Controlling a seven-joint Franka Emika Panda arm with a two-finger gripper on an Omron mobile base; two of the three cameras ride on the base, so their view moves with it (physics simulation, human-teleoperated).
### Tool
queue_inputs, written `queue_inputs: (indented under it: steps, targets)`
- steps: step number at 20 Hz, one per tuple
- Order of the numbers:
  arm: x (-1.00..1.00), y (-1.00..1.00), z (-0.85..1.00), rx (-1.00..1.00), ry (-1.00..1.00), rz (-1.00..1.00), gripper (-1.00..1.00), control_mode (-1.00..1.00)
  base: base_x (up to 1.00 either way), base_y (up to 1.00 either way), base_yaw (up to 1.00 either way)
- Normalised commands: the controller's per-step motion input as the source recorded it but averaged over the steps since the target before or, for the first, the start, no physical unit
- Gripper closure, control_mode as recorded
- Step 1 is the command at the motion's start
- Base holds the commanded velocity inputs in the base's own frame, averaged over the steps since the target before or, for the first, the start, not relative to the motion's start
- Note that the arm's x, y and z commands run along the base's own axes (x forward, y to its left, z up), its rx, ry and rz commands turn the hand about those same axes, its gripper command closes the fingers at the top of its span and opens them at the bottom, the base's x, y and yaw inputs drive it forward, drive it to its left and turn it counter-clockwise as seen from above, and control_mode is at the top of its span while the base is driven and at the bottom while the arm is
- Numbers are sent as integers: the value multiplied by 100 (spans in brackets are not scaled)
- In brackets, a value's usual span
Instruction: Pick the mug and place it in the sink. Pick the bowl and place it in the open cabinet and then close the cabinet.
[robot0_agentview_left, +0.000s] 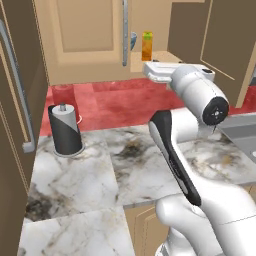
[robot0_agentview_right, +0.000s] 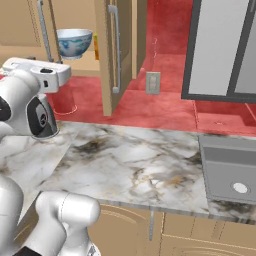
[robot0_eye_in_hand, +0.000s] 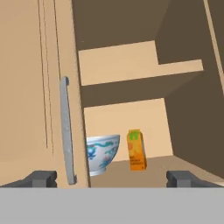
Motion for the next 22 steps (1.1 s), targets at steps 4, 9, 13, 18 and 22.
queue_inputs:
  steps: [4,9,13,18,22]
  targets:
    - [-40,0,0,0,-2,0,-100,-100,0,0,0]
    - [-37,0,28,1,7,-1,-100,-100,0,0,0]
    - [-48,0,22,0,21,-3,-100,-100,0,0,0]
    - [-41,0,20,1,19,0,-100,-100,0,0,0]
    - [-32,0,22,0,17,0,-100,-100,0,0,0]
